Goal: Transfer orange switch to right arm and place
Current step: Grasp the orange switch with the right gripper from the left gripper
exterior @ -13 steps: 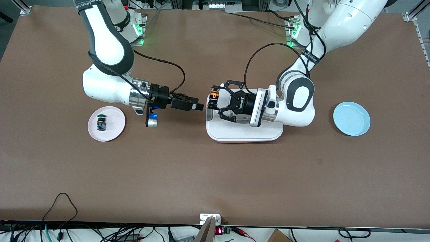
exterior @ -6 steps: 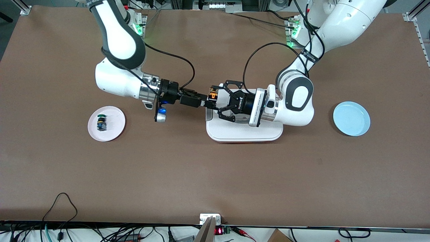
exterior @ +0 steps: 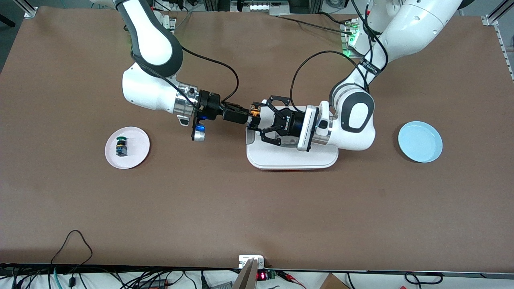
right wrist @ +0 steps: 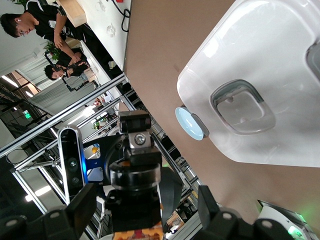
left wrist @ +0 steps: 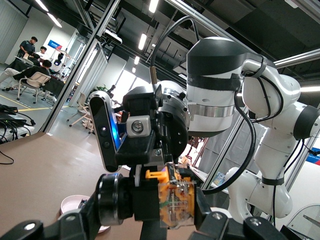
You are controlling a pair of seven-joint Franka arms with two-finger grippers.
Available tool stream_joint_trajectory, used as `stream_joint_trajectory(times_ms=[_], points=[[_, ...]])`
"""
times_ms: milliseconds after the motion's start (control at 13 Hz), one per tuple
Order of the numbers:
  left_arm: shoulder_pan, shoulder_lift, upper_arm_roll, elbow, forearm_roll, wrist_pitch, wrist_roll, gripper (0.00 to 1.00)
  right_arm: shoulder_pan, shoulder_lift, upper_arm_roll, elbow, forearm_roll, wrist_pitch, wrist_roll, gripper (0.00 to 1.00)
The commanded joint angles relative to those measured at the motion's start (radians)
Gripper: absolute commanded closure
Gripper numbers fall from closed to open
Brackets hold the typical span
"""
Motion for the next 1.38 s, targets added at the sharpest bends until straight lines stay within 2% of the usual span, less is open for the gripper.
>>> stream_joint_trajectory(times_ms=[0, 231, 538, 692, 769, 846, 923, 1000, 1308], points=[[-0.005, -0.022, -0.001, -0.018, -0.037, 0.015, 0.029, 0.64, 0.007, -0.038, 0.004, -0.036, 0.023, 0.023, 0.008, 0.27], [-0.005, -0.022, -0.001, -0.020, -0.037, 0.015, 0.029, 0.64, 0.007, -0.039, 0.004, -0.036, 0.023, 0.023, 0.008, 0.45], [-0.006, -0.021, -0.001, -0.021, -0.039, 0.012, 0.015, 0.66, 0.007, -0.041, 0.004, -0.035, 0.023, 0.023, 0.002, 0.73], [-0.005, -0.022, -0.001, -0.021, -0.039, 0.011, 0.004, 0.65, 0.005, -0.041, 0.004, -0.035, 0.023, 0.023, -0.004, 0.80], [-0.003, -0.022, -0.001, -0.023, -0.039, 0.011, -0.008, 0.60, 0.005, -0.041, 0.003, -0.035, 0.023, 0.023, -0.004, 0.84], [-0.002, -0.022, -0.001, -0.021, -0.039, 0.012, -0.010, 0.47, 0.004, -0.042, 0.004, -0.033, 0.022, 0.023, -0.006, 0.85], [0.004, -0.022, -0.001, -0.018, -0.039, 0.015, 0.013, 0.05, 0.002, -0.042, 0.003, -0.032, 0.022, 0.023, -0.009, 0.86], [0.012, -0.024, -0.001, -0.018, -0.039, 0.014, 0.027, 0.00, 0.001, -0.042, 0.003, -0.030, 0.022, 0.021, -0.009, 0.86], [0.032, -0.029, -0.002, -0.027, -0.039, 0.002, 0.012, 0.00, -0.007, -0.042, 0.003, -0.024, 0.016, 0.020, -0.010, 0.86]])
